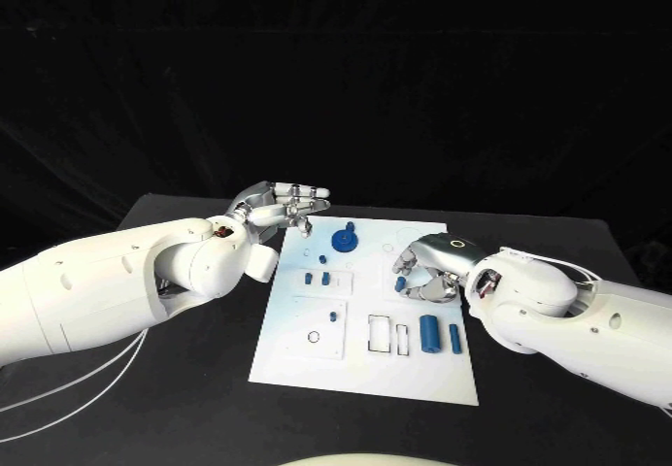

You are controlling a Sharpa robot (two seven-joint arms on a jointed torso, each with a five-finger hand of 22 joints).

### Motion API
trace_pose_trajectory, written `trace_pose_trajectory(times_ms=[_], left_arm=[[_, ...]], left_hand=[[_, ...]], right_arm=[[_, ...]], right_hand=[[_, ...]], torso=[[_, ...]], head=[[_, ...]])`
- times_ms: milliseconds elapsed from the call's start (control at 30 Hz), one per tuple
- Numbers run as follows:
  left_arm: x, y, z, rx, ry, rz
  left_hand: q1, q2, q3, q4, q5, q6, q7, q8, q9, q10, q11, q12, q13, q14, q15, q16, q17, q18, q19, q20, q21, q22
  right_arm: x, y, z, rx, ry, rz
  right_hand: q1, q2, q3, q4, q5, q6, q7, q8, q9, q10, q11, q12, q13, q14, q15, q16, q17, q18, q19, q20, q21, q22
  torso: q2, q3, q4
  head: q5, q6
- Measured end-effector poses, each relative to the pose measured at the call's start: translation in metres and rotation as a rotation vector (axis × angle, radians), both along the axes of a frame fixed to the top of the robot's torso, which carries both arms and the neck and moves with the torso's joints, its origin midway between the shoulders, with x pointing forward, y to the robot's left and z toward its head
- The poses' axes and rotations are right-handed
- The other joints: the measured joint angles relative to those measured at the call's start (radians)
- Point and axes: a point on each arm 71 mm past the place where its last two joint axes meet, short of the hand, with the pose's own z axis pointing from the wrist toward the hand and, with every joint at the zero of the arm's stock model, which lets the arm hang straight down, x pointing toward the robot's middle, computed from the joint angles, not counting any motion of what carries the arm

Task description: Assemble the parts on the task board

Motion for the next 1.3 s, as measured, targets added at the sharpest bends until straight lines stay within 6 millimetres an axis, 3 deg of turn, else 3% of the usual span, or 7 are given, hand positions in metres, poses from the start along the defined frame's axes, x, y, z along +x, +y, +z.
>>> trace_pose_trajectory(times_ms=[200, 300, 467, 700, 1100, 1300], left_arm=[[0.0, 0.0, 0.0, 0.0, 0.001, -0.001], [0.0, 0.0, 0.0, 0.0, 0.001, -0.002], [0.0, 0.0, 0.0, 0.0, 0.001, -0.002], [0.0, 0.0, 0.0, 0.001, 0.002, -0.001], [0.0, 0.0, 0.0, 0.002, 0.004, -0.002], [0.0, 0.0, -0.001, 0.002, 0.004, -0.002]], left_hand=[[0.0, 0.0, 0.0, 0.0, 0.0, 0.0, 0.0, 0.0, 0.0, 0.0, 0.0, 0.0, 0.0, 0.0, 0.0, 0.0, 0.0, 0.0, 0.0, 0.0, 0.0, 0.0], [0.0, 0.0, 0.0, 0.0, 0.0, 0.0, 0.0, 0.0, 0.0, 0.0, 0.0, 0.0, 0.0, 0.0, 0.0, 0.0, 0.0, 0.0, 0.0, 0.0, 0.0, 0.0], [0.0, 0.0, 0.0, 0.0, 0.0, 0.0, 0.0, 0.0, 0.0, 0.0, 0.0, 0.0, 0.0, 0.0, 0.0, 0.0, 0.0, 0.0, 0.0, 0.0, 0.0, 0.0], [0.0, 0.0, -0.003, -0.003, 0.0, 0.0, 0.0, 0.0, 0.0, -0.004, -0.004, 0.006, 0.0, 0.0, 0.0, 0.0, 0.0, 0.0, 0.0, 0.0, 0.0, 0.0], [0.0, 0.0, -0.003, -0.003, 0.0, 0.0, 0.0, 0.0, 0.0, -0.004, -0.004, 0.006, 0.0, 0.0, 0.0, 0.0, 0.0, 0.0, 0.0, 0.0, 0.0, -0.001], [0.0, 0.0, -0.003, -0.003, 0.0, 0.0, 0.0, 0.0, 0.0, -0.004, -0.004, 0.006, 0.0, 0.0, 0.0, 0.0, 0.0, 0.0, 0.0, 0.0, 0.0, -0.002]], right_arm=[[0.003, 0.003, -0.006, -0.007, 0.009, -0.001], [0.004, 0.005, -0.009, -0.01, 0.015, -0.001], [0.005, 0.005, -0.011, -0.013, 0.019, -0.005], [0.006, 0.005, -0.012, -0.013, 0.02, -0.006], [0.003, 0.004, -0.01, 0.01, 0.014, -0.005], [-0.006, 0.001, 0.001, 0.06, -0.005, 0.002]], right_hand=[[0.024, 0.024, -0.001, 0.001, -0.001, 0.002, -0.001, 0.0, 0.0, 0.016, -0.011, 0.029, 0.005, 0.004, -0.004, 0.018, 0.01, 0.0, 0.012, -0.007, 0.02, 0.0], [0.045, 0.045, 0.025, 0.001, -0.034, 0.024, 0.013, 0.003, 0.001, 0.055, -0.021, 0.047, 0.007, 0.009, -0.017, 0.038, 0.03, 0.0, 0.035, -0.013, 0.052, 0.0], [0.064, 0.064, 0.073, -0.003, -0.053, 0.069, 0.014, 0.018, 0.009, 0.112, -0.032, 0.058, 0.009, 0.009, -0.024, 0.068, 0.064, 0.0, 0.06, -0.028, 0.101, 0.0], [0.069, 0.068, 0.111, -0.014, -0.066, 0.101, 0.007, 0.025, 0.015, 0.149, -0.041, 0.058, 0.011, 0.009, -0.031, 0.074, 0.073, 0.0, 0.065, -0.032, 0.132, 0.0], [0.095, 0.071, 0.165, -0.038, -0.09, 0.131, 0.005, 0.036, 0.023, 0.166, -0.029, 0.046, 0.014, 0.009, -0.038, 0.081, 0.077, 0.0, 0.068, -0.036, 0.15, 0.0], [0.102, 0.072, 0.166, -0.039, -0.093, 0.136, 0.008, 0.037, 0.025, 0.167, -0.027, 0.042, 0.016, 0.009, -0.038, 0.085, 0.08, 0.0, 0.068, -0.036, 0.151, 0.0]], torso=[[0.0, -0.0008, 0.0007], [0.0, -0.0007, 0.0013], [0.0, -0.0008, 0.0018], [-0.001, -0.0008, 0.0007], [-0.001, -0.0001, 0.0001], [-0.002, -0.0008, 0.0008]], head=[[-0.001, 0.0], [-0.001, -0.001], [-0.001, -0.003], [0.001, -0.005], [-0.001, -0.005], [0.0, -0.004]])
